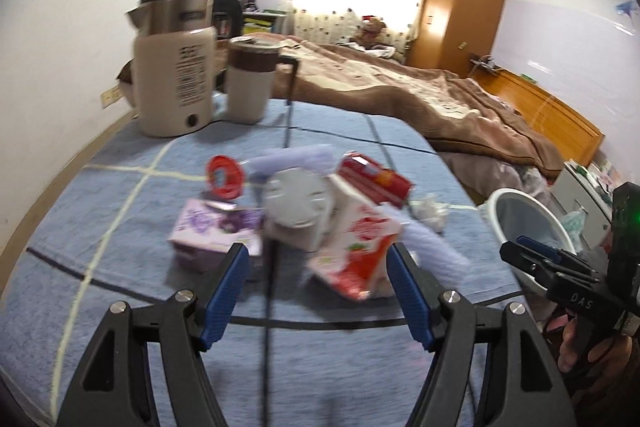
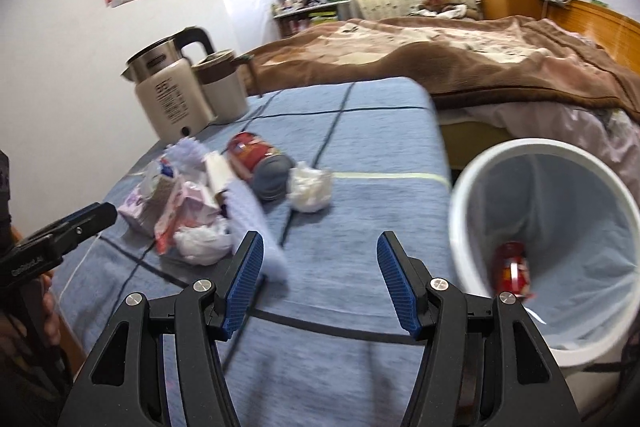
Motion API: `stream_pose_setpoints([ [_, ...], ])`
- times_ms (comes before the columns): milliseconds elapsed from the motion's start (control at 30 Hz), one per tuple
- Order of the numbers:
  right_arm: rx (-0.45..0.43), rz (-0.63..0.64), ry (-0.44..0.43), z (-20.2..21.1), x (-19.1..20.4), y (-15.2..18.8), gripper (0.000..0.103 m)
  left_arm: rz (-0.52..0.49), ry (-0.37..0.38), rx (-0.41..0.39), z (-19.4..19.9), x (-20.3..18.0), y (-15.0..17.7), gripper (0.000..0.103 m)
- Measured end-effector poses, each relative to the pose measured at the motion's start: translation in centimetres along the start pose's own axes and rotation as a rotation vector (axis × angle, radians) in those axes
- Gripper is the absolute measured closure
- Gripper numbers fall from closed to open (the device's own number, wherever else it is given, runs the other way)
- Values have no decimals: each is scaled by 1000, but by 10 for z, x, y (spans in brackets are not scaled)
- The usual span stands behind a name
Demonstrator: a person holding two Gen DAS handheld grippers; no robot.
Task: Collect trash
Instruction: 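Grasp the purple juice box with the left tool while the right tool grasps the white foam net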
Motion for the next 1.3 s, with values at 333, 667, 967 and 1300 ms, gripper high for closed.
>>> stream_pose_setpoints([
  [333,69,88,-16,-37,32,4,43,45,-69,45,-13,47,8,26],
  [667,118,102,-2,-61,38,8,43,8,-82,111,-45,66,10,21],
  [967,151,136,-4,-78,48,11,43,-9,-46,163,-66,65,16,20],
  [1300,146,103,-2,-83,46,9,57,-4,-37,133,-67,65,7,27],
])
Point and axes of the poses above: each gripper's, at about its wrist camera, not at the fingertips, and z roughly against the way its jaws point, x to its left, y to its underside, the point moved 10 cm from there along -z, roughly the way its jaws point, and after that the axes turned 6 degrees about -z, right-handed, at the moved point
